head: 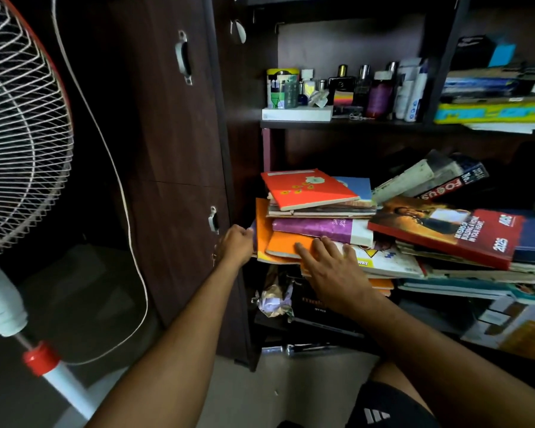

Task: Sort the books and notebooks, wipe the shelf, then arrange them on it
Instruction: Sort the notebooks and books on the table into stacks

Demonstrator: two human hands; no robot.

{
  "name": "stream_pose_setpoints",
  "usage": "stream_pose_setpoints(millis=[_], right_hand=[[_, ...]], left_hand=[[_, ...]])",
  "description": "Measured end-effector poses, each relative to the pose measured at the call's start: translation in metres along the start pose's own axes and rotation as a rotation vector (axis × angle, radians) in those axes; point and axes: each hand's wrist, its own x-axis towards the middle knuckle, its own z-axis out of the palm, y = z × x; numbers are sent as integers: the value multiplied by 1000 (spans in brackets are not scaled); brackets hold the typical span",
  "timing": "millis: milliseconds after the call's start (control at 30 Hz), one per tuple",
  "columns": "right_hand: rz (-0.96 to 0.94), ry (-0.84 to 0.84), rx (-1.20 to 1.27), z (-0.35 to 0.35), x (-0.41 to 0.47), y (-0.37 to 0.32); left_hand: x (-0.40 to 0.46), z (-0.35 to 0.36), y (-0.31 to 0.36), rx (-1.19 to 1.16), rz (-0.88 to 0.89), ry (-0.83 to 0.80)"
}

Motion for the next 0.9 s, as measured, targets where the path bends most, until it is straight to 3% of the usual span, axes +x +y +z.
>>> stream_pose_setpoints(millis=[167, 367, 500, 567, 900], right_hand=[[16, 82, 34, -9, 15, 10], [23, 10, 42, -13, 22, 3], [37, 2, 6, -11, 22, -4], [39, -5, 27, -11, 25, -5], [23, 26, 69, -8, 27, 1]], left_hand=[[-33, -7, 9, -42, -18, -77], [-48, 5, 17, -502, -230, -265], [-52, 14, 26, -691, -265, -174], [-56, 19, 25, -703, -279, -141], [-131, 0, -9, -760, -298, -344]])
